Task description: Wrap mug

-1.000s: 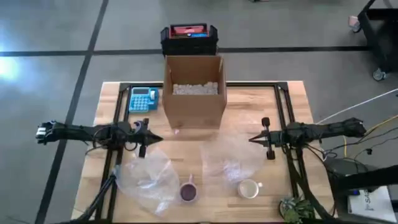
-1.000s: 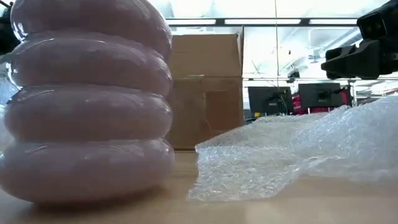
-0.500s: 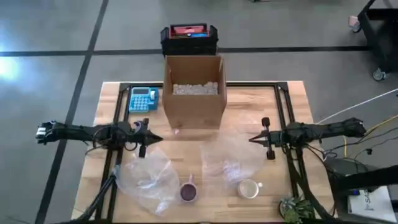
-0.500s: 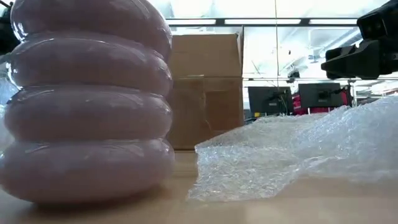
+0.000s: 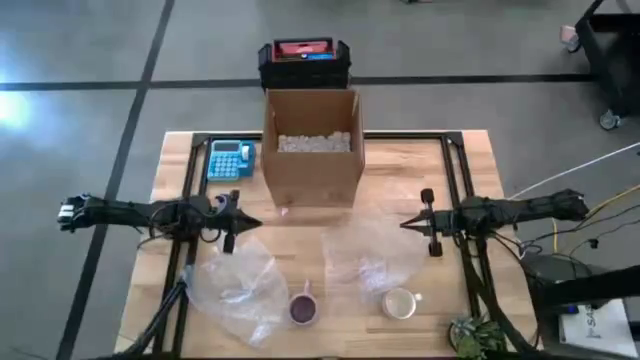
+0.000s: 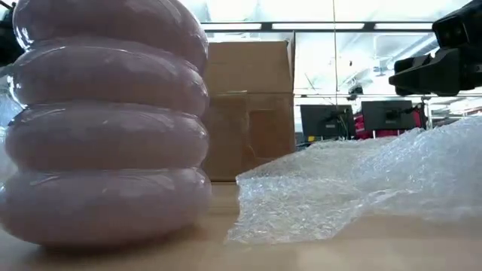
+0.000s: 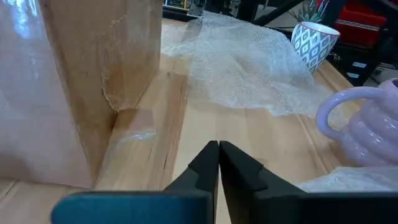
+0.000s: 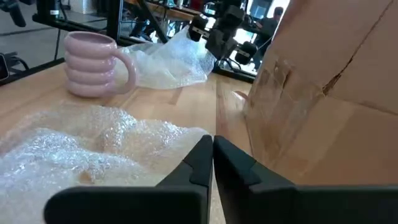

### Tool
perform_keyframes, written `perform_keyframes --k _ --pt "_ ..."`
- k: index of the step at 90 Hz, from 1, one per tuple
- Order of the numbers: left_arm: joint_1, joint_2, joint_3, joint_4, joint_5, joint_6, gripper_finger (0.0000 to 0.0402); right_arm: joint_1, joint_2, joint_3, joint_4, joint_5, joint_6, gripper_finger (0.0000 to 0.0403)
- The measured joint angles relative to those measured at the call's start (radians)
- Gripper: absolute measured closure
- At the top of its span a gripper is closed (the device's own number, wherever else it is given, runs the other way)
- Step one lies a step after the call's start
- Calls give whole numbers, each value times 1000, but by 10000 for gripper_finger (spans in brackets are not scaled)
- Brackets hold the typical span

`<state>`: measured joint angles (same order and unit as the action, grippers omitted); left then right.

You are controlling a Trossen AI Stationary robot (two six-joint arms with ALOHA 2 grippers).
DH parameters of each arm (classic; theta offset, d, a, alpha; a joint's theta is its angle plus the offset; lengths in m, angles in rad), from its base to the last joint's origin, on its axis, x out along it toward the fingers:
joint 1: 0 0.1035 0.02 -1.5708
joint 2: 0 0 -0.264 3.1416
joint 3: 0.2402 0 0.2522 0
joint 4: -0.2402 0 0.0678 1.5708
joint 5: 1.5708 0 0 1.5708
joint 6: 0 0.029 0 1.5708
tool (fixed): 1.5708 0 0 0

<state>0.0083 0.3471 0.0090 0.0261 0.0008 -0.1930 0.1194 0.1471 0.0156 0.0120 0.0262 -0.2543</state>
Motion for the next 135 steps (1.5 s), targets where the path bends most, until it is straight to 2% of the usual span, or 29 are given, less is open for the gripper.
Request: perform_keyframes --k 44,63,79,86,92,108,118,125,135 --pt "0 0 0 9 0 -5 402 0 0 0 0 0 0 403" --pt "-1 0 0 117 -12 -325 402 0 0 0 0 0 0 403" --pt "-1 0 13 299 -10 -340 402 0 0 0 0 0 0 403" --pt "-7 5 105 237 8 -321 402 0 0 0 0 0 0 403" --pt "-24 37 226 96 8 -272 402 0 0 0 0 0 0 403" --pt "-79 240 621 -357 -68 -148 402 0 0 0 0 0 0 403" --pt "-103 372 829 -556 -117 -83 402 0 0 0 0 0 0 403" --pt "-109 454 934 -634 -124 -42 402 0 0 0 0 0 0 403" --pt "-125 543 1038 -640 -124 16 402 0 0 0 0 0 0 403"
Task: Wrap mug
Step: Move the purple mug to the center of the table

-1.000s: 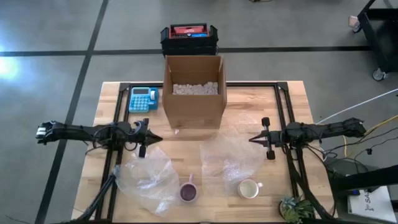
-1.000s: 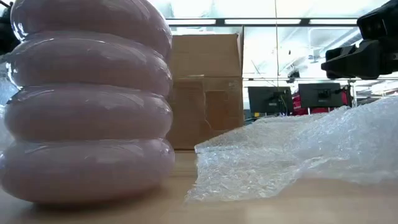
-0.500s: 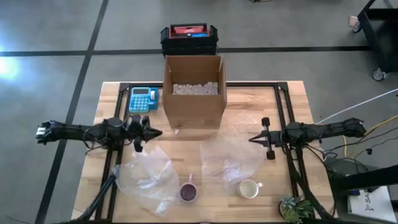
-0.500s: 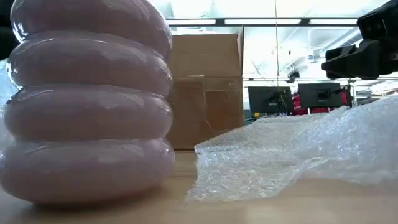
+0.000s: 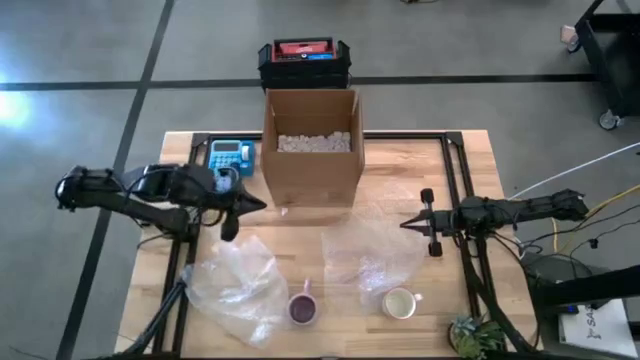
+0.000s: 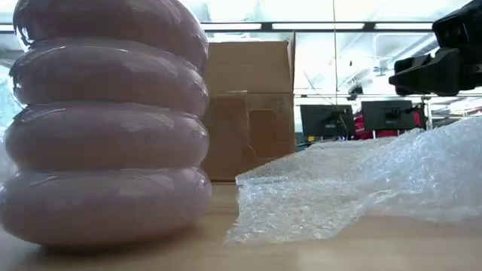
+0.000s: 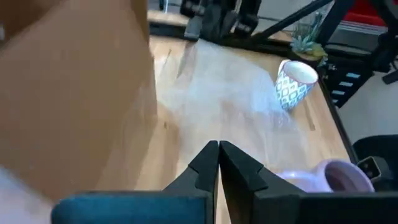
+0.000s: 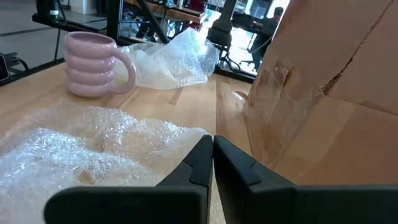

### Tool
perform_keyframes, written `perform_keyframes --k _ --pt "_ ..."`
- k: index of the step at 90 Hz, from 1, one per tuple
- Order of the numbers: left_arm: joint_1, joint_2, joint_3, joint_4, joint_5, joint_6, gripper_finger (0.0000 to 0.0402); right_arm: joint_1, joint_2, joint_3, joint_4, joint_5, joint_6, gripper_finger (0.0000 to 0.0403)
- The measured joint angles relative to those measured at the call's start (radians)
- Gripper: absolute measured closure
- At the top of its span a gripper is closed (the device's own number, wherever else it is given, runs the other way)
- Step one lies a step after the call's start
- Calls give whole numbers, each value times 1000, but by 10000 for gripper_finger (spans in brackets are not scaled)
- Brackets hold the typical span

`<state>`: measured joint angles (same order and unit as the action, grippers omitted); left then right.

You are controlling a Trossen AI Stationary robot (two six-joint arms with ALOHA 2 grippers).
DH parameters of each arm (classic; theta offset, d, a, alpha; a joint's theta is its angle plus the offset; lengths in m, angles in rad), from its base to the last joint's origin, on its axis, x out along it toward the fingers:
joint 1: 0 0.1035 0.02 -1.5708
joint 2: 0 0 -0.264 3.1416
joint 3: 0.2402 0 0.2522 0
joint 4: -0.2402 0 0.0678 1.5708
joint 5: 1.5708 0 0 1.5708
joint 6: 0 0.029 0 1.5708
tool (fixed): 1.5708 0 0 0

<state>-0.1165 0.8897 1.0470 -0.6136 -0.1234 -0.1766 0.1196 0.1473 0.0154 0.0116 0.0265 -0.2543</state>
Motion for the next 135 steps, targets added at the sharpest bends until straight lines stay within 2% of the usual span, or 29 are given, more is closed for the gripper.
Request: perform_keyframes --k 9,27,52,79,95,106,119,135 --pt "-9 63 72 -10 2 25 402 0 0 0 0 0 0 403" --pt "-35 159 202 -141 16 25 402 0 0 0 0 0 0 403" --pt "-83 279 347 -280 37 -52 402 0 0 0 0 0 0 403" --pt "-290 490 440 -277 -26 -69 402 0 0 0 0 0 0 403" --pt "-360 645 449 -229 -12 -238 402 0 0 0 0 0 0 403" --pt "-364 745 468 -230 50 -268 400 0 0 0 0 0 0 403" --pt "-353 825 515 -308 96 -327 364 0 0 0 0 0 0 403" --pt "-352 865 538 -321 171 -402 268 0 0 0 0 0 0 403"
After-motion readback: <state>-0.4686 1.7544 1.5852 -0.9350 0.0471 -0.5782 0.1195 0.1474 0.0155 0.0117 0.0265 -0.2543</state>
